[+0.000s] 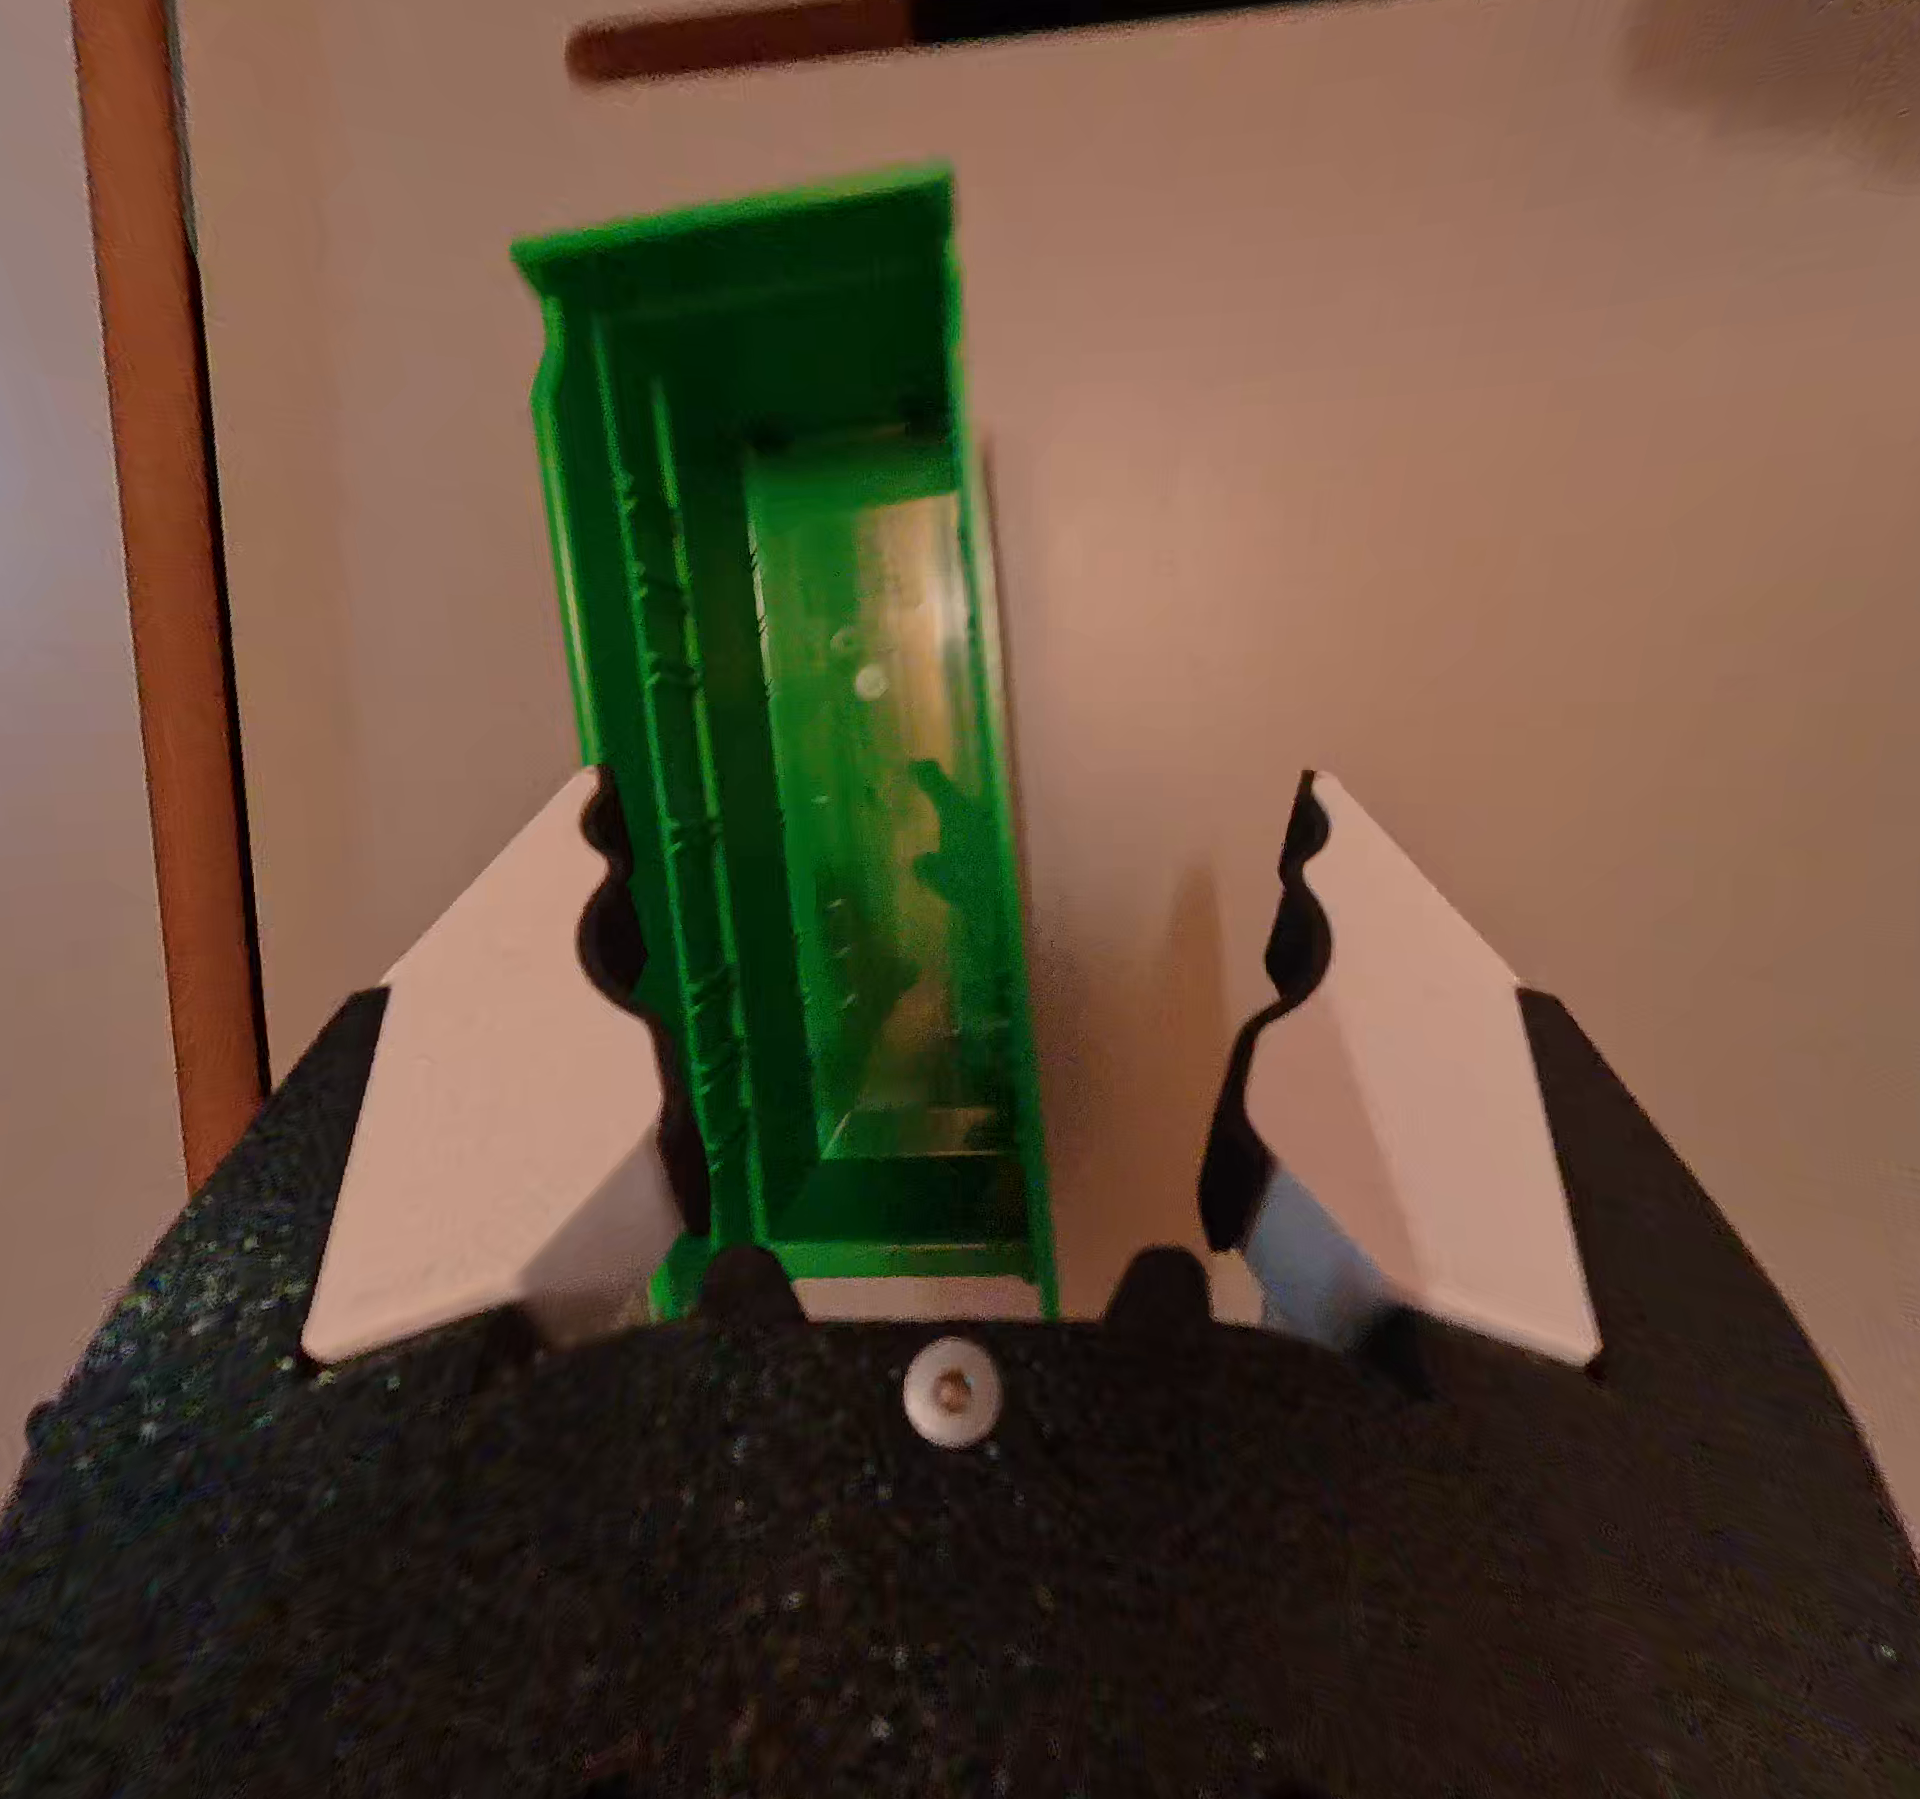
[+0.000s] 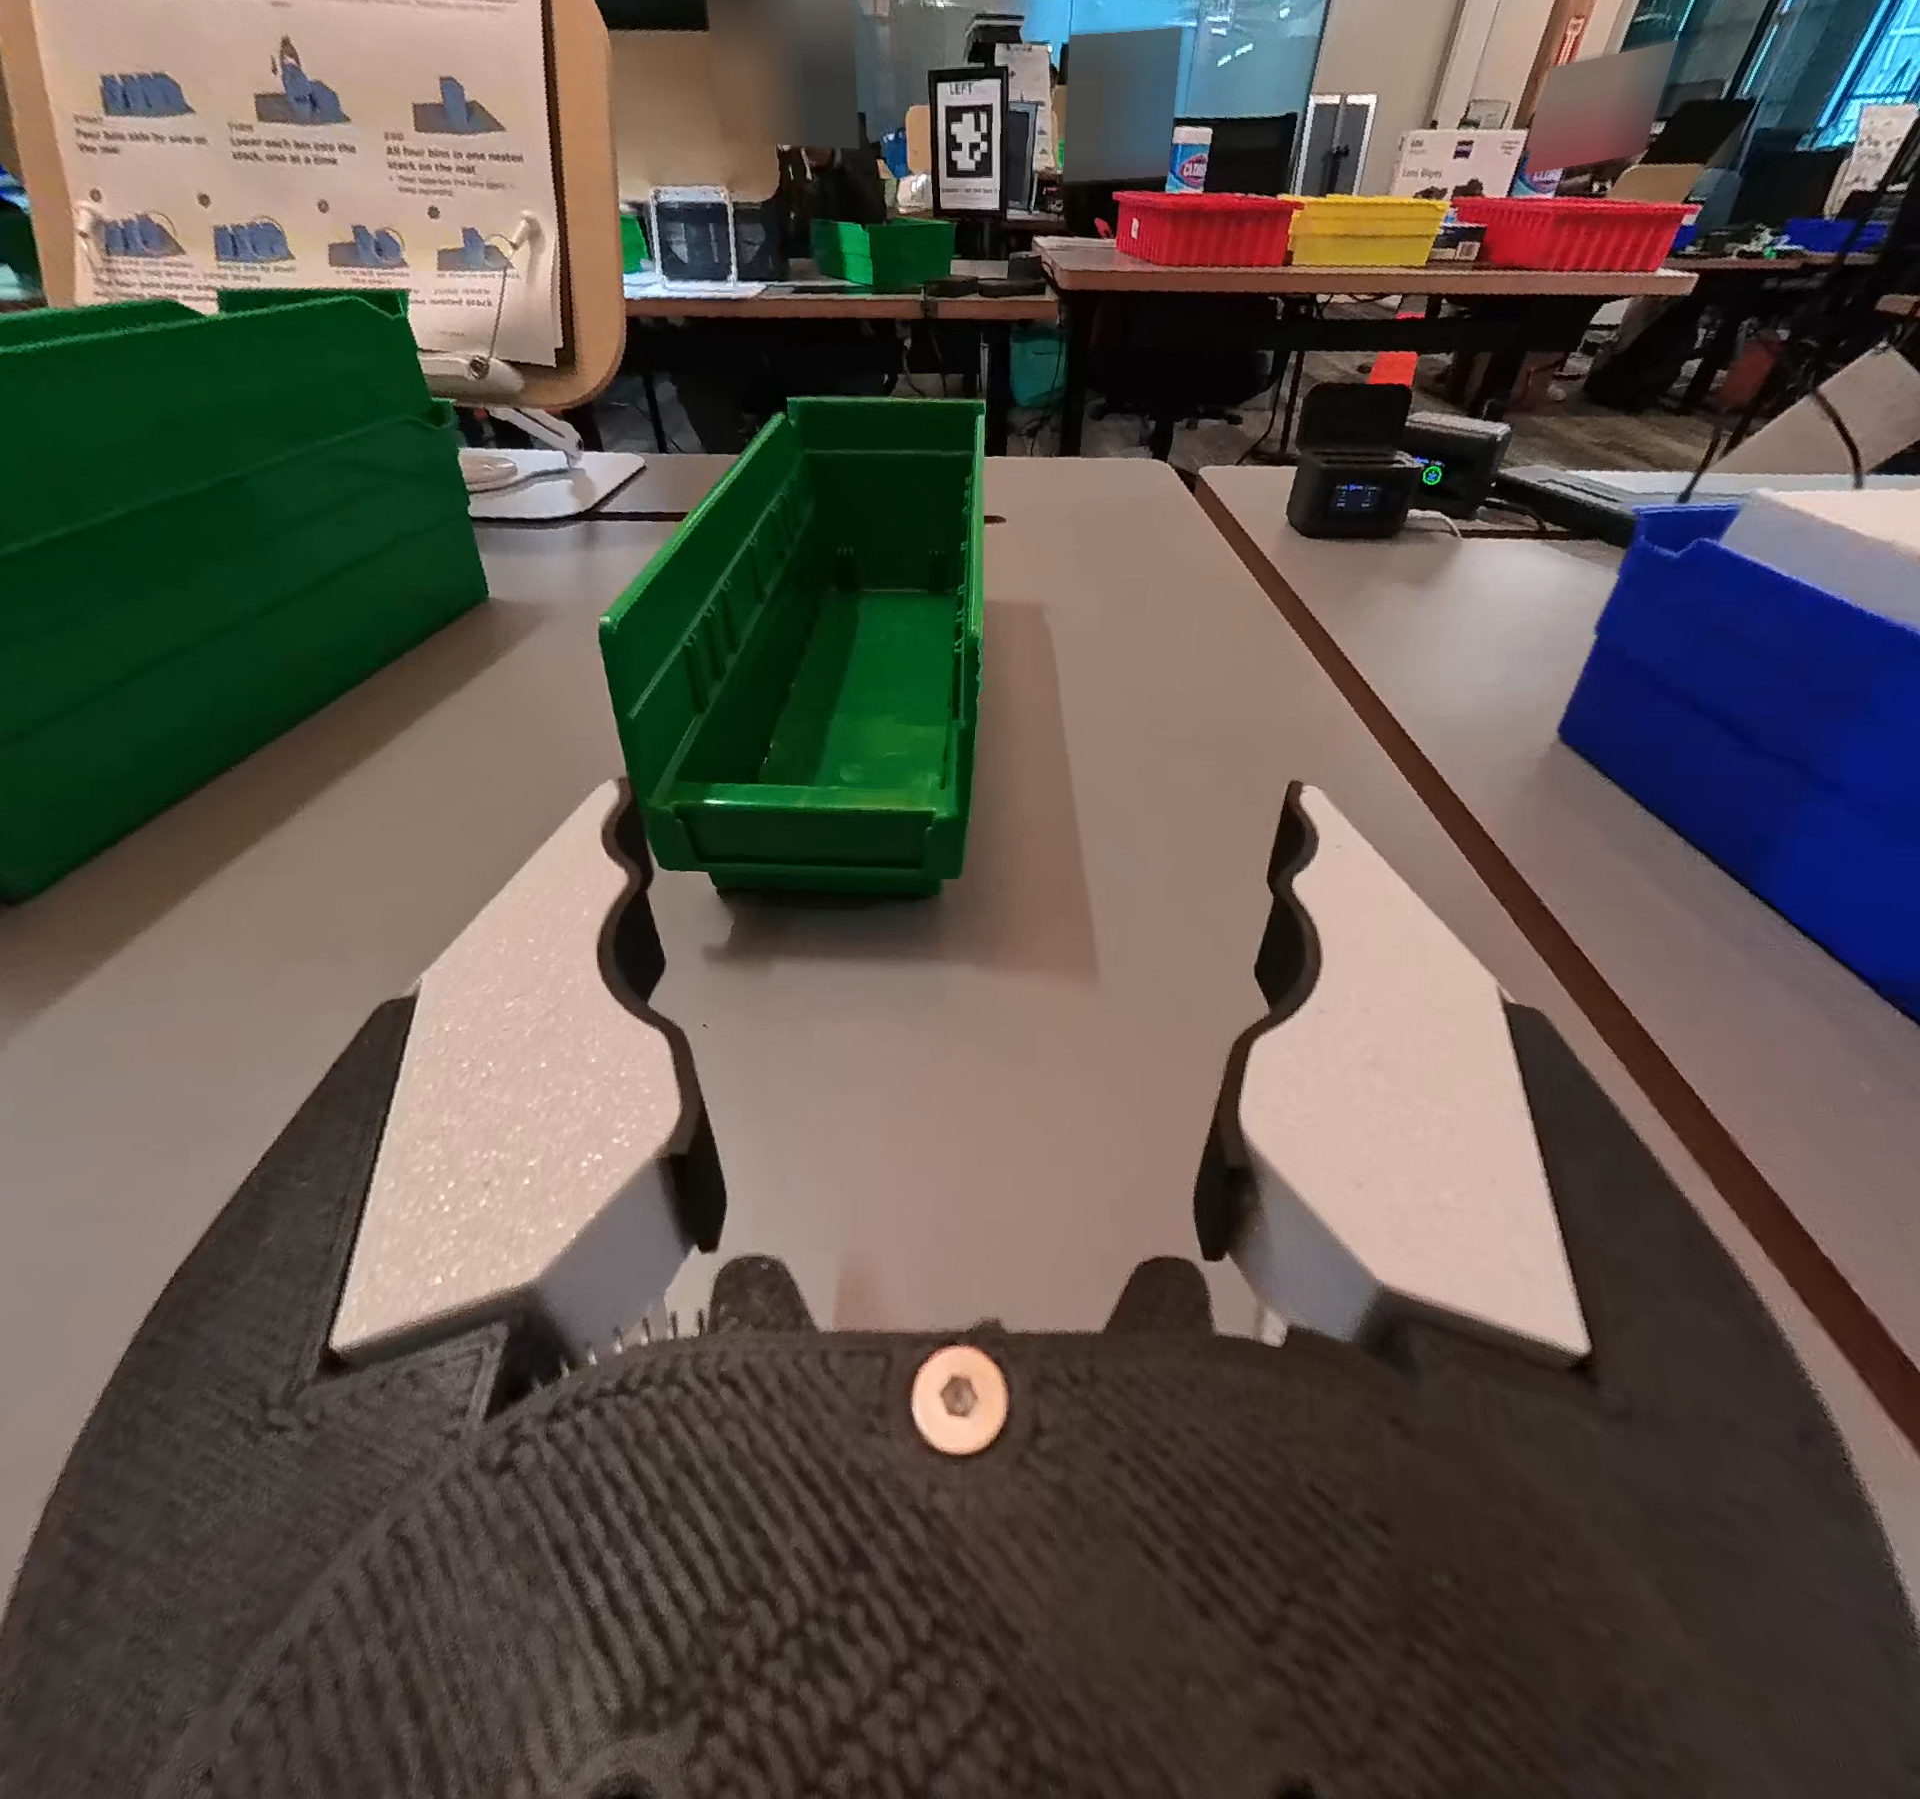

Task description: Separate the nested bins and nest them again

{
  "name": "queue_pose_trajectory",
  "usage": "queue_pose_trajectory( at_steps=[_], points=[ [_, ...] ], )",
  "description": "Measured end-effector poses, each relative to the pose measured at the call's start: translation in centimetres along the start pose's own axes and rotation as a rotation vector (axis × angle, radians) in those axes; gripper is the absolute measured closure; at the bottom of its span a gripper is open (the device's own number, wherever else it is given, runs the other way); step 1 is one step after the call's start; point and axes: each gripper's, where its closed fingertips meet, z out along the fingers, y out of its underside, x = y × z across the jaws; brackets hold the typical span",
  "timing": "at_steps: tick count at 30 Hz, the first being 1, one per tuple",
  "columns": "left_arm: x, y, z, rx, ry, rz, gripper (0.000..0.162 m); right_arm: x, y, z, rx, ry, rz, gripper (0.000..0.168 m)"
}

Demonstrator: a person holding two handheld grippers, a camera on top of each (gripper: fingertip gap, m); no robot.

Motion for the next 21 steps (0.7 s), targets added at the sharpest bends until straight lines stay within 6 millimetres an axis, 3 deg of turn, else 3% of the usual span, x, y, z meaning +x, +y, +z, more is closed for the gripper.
queue_pose_trajectory(
  at_steps=[3,7,12,17,21],
  points=[
    [-2.7,2.5,2.2,-0.091,-0.055,0.031,0.039,-0.3,0.8,0.4,-0.025,-0.006,-0.003,0.049],
    [-4.2,3.3,3.9,-0.133,-0.092,0.055,0.039,-1.1,1.5,0.8,-0.046,-0.028,0.004,0.048],
    [-4.5,3.8,5.5,-0.191,-0.039,0.045,0.023,-1.9,1.4,0.9,-0.049,-0.040,-0.025,0.046],
    [-3.2,4.4,6.8,-0.218,0.085,-0.058,0.030,-2.0,2.0,1.2,-0.066,-0.047,-0.034,0.046],
    [-3.0,4.7,6.5,-0.260,0.081,-0.046,0.041,-2.1,2.5,1.3,-0.078,-0.056,-0.027,0.045]
  ],
)
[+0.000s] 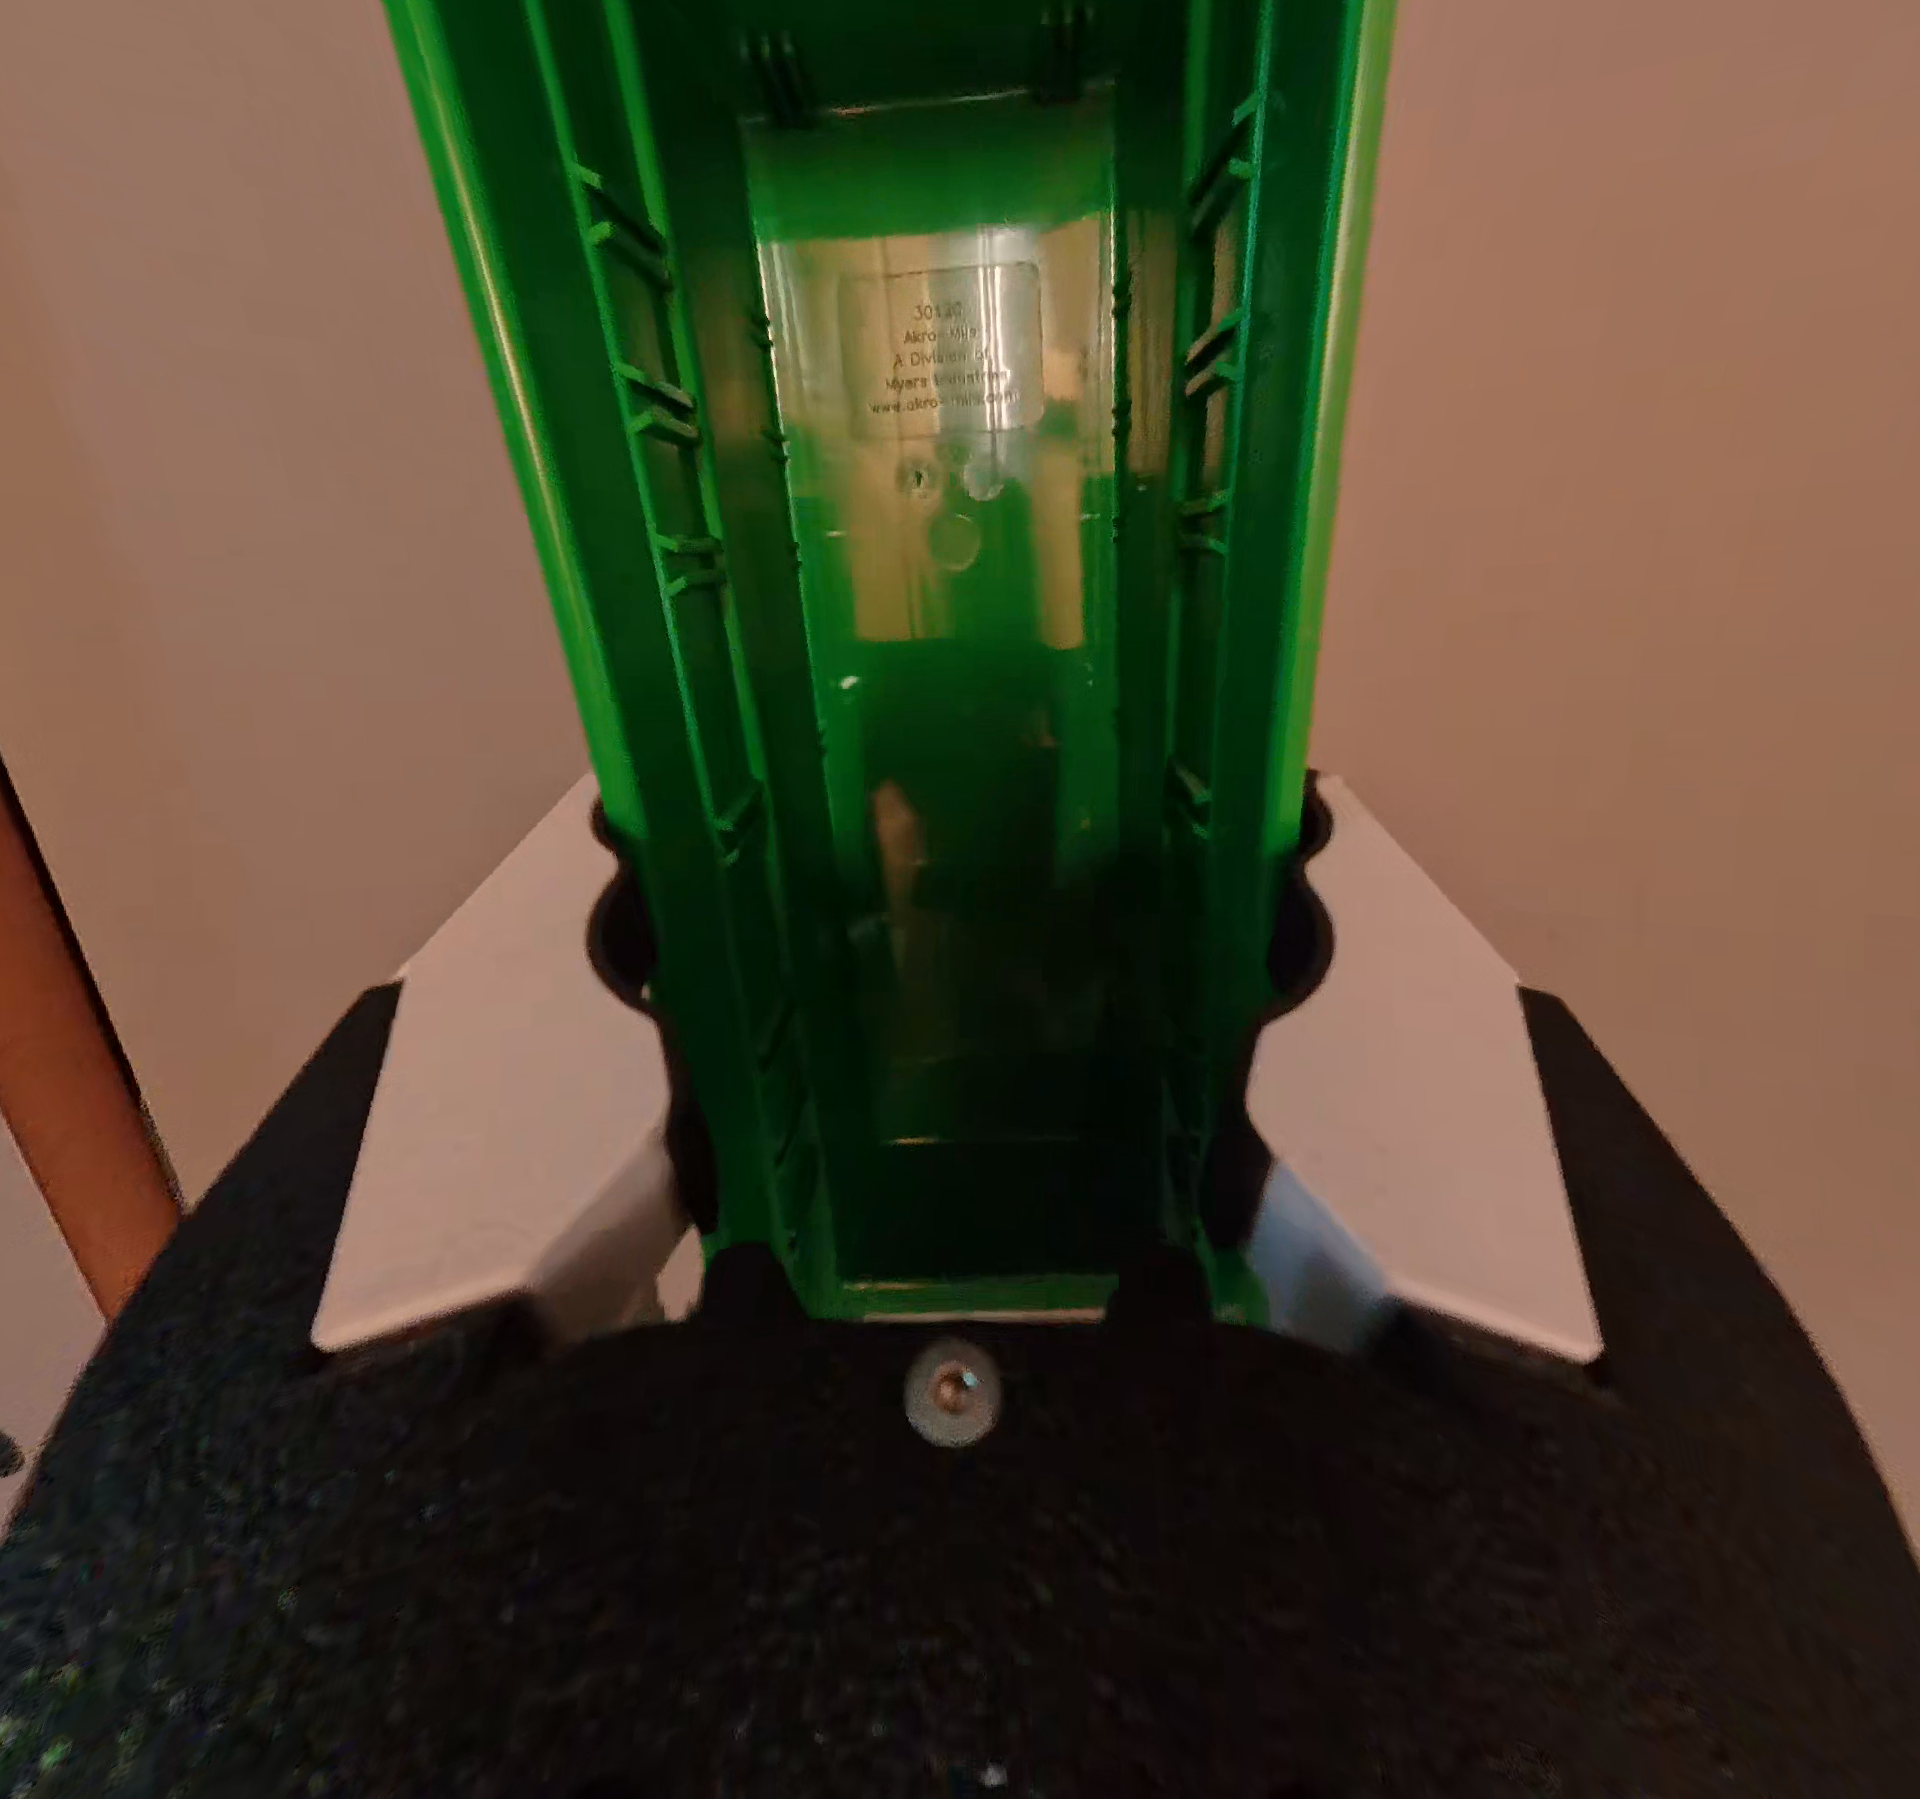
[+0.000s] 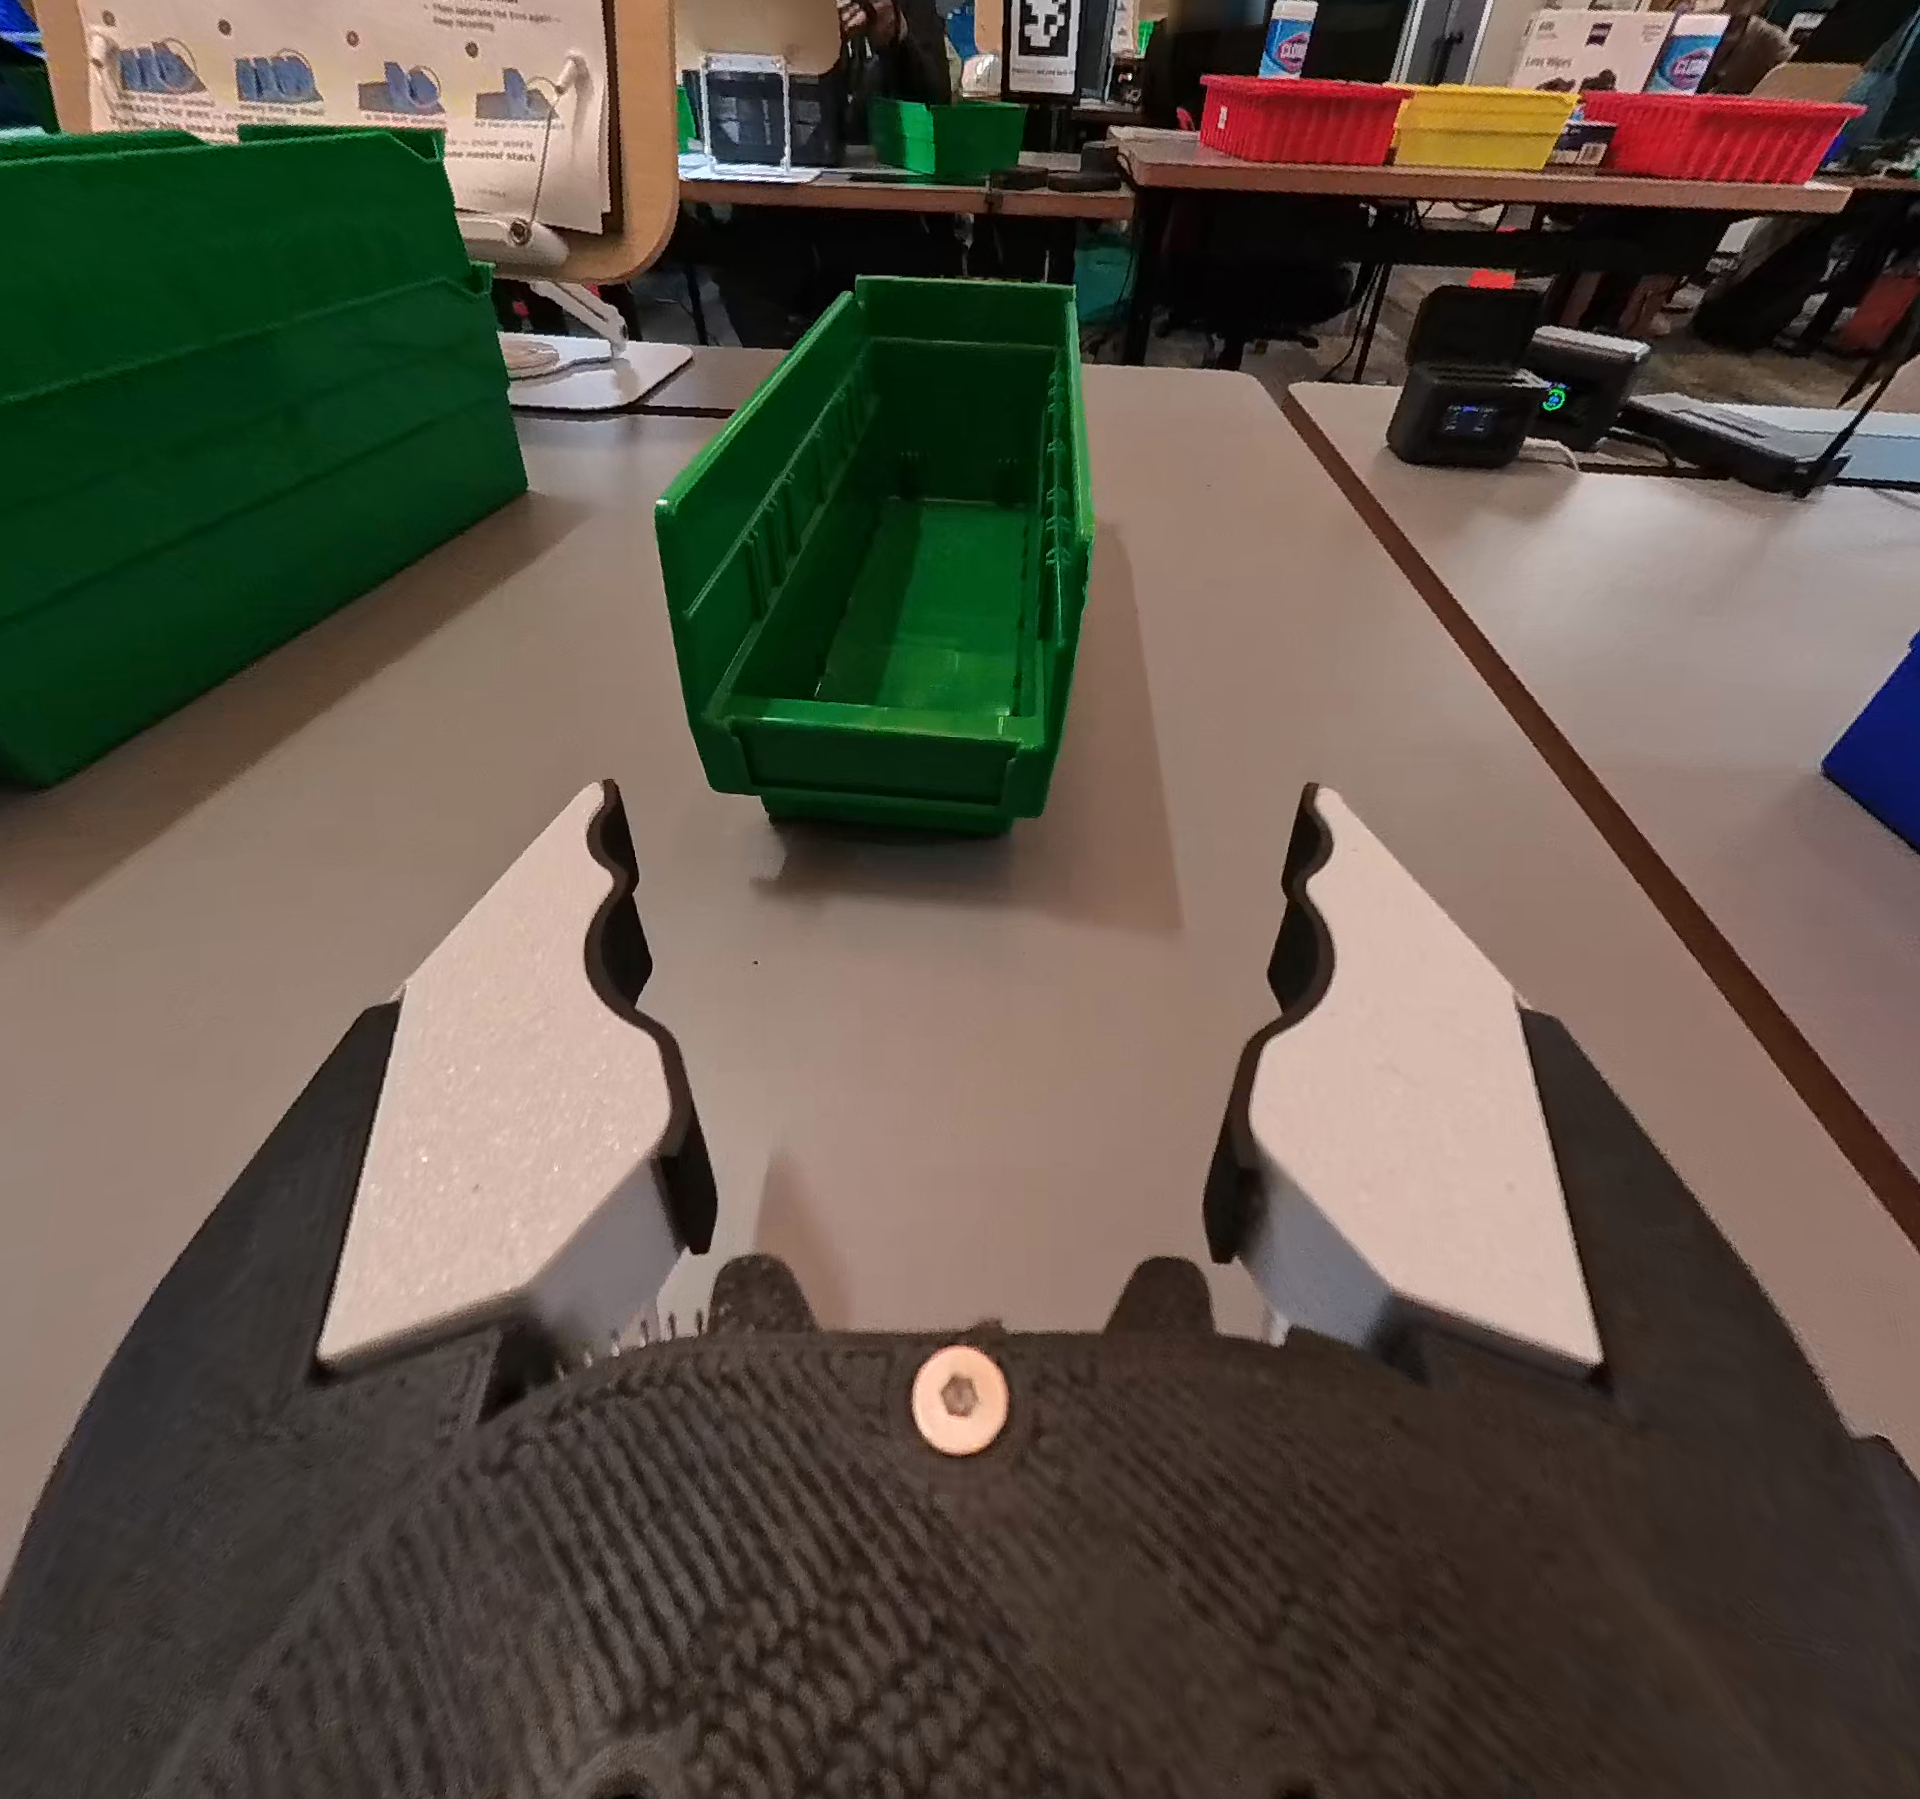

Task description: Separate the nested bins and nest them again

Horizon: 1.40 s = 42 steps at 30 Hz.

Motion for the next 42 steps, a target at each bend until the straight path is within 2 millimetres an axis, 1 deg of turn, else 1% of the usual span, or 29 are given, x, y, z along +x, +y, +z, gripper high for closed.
queue_pose_trajectory(
  at_steps=[3,6,8,10,12,14,18,21,23,25,27,29,31,33,35,37,39,42],
  points=[
    [0.5,0.2,-0.3,-0.030,-0.006,-0.013,0.055,-0.2,0.1,0.1,-0.002,-0.007,0.003,0.045],
    [1.5,0.8,-0.7,-0.075,-0.017,-0.013,0.060,-0.3,0.1,0.1,-0.003,-0.010,0.004,0.045],
    [2.8,0.7,-1.5,-0.082,-0.013,-0.040,0.062,-0.2,0.0,0.0,0.000,-0.008,0.006,0.046],
    [4.7,0.3,-2.9,-0.072,0.019,-0.065,0.063,-0.2,-0.2,-0.1,0.007,-0.011,0.016,0.046],
    [7.2,-0.4,-4.9,-0.046,0.073,-0.080,0.063,-0.1,-0.3,-0.1,0.011,-0.008,0.023,0.046],
    [10.3,-1.3,-7.4,-0.016,0.139,-0.086,0.062,-0.1,-0.3,-0.1,0.010,-0.004,0.014,0.047],
    [17.0,-2.4,-13.1,0.022,0.231,-0.041,0.061,0.0,-0.2,-0.2,0.004,0.004,-0.017,0.046],
    [22.1,-2.7,-17.0,0.042,0.266,0.011,0.061,0.4,-0.6,-0.5,0.013,0.014,-0.024,0.046],
    [25.8,-2.8,-19.0,0.052,0.304,0.043,0.061,0.5,-0.9,-0.6,0.028,0.013,-0.012,0.047],
    [29.5,-2.7,-20.2,0.049,0.353,0.066,0.061,0.6,-1.1,-0.8,0.037,0.009,0.003,0.047],
    [32.8,-2.4,-20.7,0.036,0.395,0.087,0.061,0.5,-1.3,-0.8,0.042,0.005,0.008,0.047],
    [35.9,-1.9,-20.5,0.016,0.418,0.110,0.062,0.5,-1.6,-1.0,0.046,0.005,0.001,0.047],
    [38.3,-1.6,-19.9,-0.001,0.417,0.139,0.062,0.5,-2.1,-1.3,0.062,0.012,-0.009,0.047],
    [40.0,-1.5,-19.0,-0.017,0.399,0.155,0.063,0.5,-2.4,-1.5,0.069,0.010,-0.009,0.047],
    [41.0,-1.5,-18.1,-0.029,0.369,0.165,0.063,0.6,-2.7,-1.7,0.077,0.013,-0.007,0.047],
    [41.6,-1.7,-17.3,-0.032,0.339,0.162,0.064,0.9,-2.9,-1.8,0.085,0.018,-0.002,0.047],
    [41.6,-1.8,-16.4,-0.040,0.301,0.160,0.064,1.2,-3.0,-2.0,0.089,0.021,0.006,0.048],
    [41.0,-2.1,-15.4,-0.024,0.224,0.172,0.063,1.5,-3.1,-2.1,0.093,0.024,0.013,0.048]
  ],
)
